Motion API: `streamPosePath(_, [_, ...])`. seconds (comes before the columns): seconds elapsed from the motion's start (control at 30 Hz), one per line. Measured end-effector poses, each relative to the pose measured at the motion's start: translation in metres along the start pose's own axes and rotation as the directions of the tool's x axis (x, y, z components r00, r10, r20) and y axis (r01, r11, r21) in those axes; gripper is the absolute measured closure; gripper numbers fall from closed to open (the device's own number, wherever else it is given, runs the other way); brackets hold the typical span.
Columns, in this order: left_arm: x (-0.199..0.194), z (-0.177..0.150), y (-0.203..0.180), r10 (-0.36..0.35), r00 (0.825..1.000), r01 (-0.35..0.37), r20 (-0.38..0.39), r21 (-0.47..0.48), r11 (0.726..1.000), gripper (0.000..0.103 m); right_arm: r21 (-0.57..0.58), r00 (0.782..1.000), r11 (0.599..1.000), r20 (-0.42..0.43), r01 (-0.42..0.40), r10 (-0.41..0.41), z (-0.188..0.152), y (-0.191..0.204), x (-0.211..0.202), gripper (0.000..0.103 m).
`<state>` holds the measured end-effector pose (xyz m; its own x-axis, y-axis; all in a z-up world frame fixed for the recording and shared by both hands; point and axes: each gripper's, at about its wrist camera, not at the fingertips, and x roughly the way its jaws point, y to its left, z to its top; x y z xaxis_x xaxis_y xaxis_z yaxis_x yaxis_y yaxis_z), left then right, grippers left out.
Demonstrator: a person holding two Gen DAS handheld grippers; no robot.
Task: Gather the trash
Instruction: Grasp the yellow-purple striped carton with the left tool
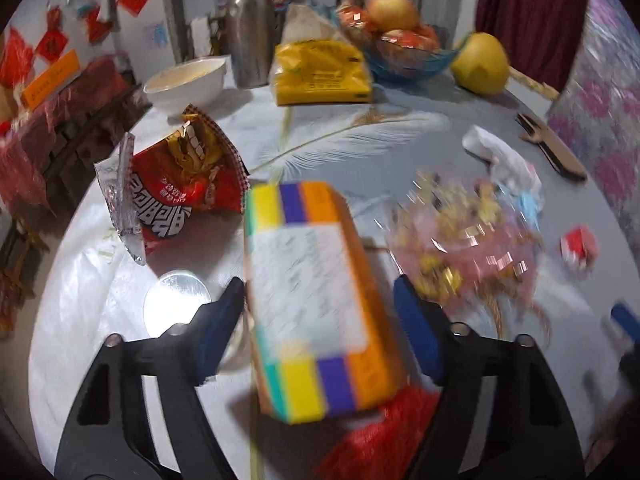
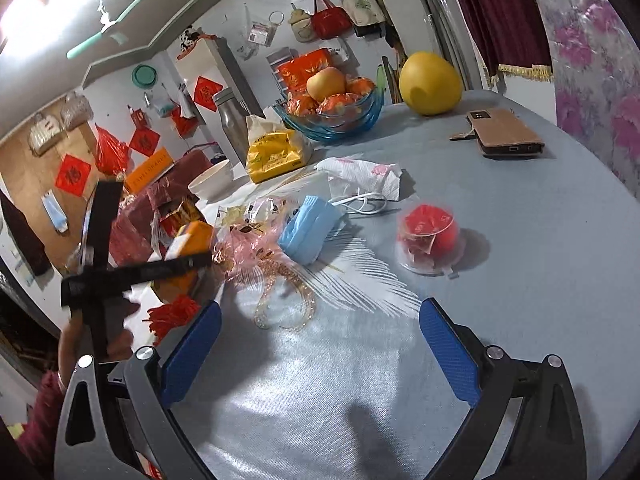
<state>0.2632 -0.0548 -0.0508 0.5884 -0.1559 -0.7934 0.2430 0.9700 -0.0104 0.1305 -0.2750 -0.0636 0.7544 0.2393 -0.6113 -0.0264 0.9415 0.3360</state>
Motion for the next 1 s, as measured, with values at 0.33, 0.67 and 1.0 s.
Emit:
streamPosePath(0.33, [-0.005, -0.005, -0.010, -0.036, 0.999, 0.036, 0.009, 0.004, 0.999, 0.033, -0.012, 1.000, 1.000, 0.001, -0.003, 0.003, -0.003, 0.004, -0.001, 0.006])
streamPosePath(0.67, [-0.046, -0.013, -0.005, -0.029, 0.993, 0.032, 0.115, -0.017, 0.999, 0.042, 0.034, 0.999, 0.999, -0.003, -0.040, 0.040, -0.001, -0.005, 0.000, 0.006])
streamPosePath(1.0, [-0.125, -0.047, 0.046, 0.026, 0.972, 0.002, 0.234, -0.119, 0.993, 0.042, -0.053, 0.999, 0.998, -0.022, -0.030, 0.029, -0.007, 0.022, 0.003, 0.006])
